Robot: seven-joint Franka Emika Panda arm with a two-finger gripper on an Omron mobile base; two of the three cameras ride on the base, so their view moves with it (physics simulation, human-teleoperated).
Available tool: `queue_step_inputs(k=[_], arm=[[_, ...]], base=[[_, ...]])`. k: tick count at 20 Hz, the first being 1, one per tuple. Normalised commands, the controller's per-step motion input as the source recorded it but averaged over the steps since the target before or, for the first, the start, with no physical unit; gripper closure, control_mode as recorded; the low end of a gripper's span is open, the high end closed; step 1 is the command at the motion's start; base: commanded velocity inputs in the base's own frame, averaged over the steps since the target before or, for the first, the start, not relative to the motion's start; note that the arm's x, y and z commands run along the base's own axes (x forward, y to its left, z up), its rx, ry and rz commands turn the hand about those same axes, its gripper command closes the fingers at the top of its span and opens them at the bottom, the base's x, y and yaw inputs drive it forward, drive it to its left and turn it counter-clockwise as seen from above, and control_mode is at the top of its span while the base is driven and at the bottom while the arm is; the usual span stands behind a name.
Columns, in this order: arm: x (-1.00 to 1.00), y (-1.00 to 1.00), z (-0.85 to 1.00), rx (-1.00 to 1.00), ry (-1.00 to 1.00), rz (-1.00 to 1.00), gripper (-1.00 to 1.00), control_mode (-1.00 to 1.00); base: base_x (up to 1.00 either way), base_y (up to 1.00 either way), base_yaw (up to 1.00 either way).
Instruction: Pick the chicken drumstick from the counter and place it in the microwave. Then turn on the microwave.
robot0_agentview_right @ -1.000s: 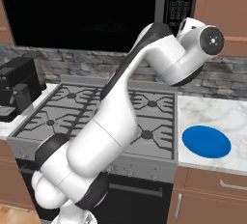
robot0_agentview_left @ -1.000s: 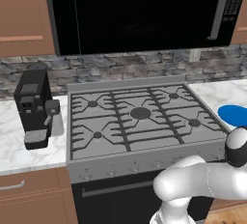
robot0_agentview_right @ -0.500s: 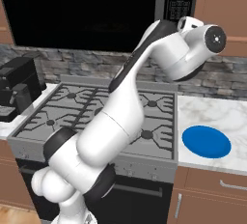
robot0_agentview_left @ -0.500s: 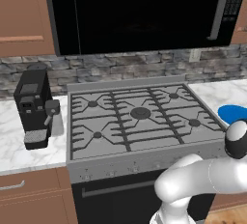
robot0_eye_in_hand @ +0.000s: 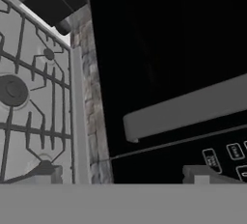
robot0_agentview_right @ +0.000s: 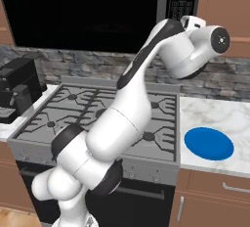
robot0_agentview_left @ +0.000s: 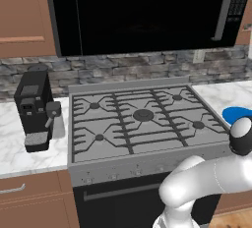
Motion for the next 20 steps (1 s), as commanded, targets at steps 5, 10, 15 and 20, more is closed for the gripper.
queue_step_inputs(k=[5, 10, 15, 20], arm=[[0.20, -0.01, 0.01, 0.00, -0.02, 0.01, -1.00, -1.00], [0.18, -0.06, 0.01, 0.00, 0.00, 0.00, -1.00, -1.00], [0.16, -0.12, 0.01, 0.00, 0.00, 0.00, -1.00, -1.00], [0.17, -0.10, 0.01, 0.00, 0.00, 0.00, -1.00, -1.00]], base=[[0.00, 0.00, 0.00], [0.00, 0.00, 0.00], [0.00, 0.00, 0.00], [0.00, 0.00, 0.00]])
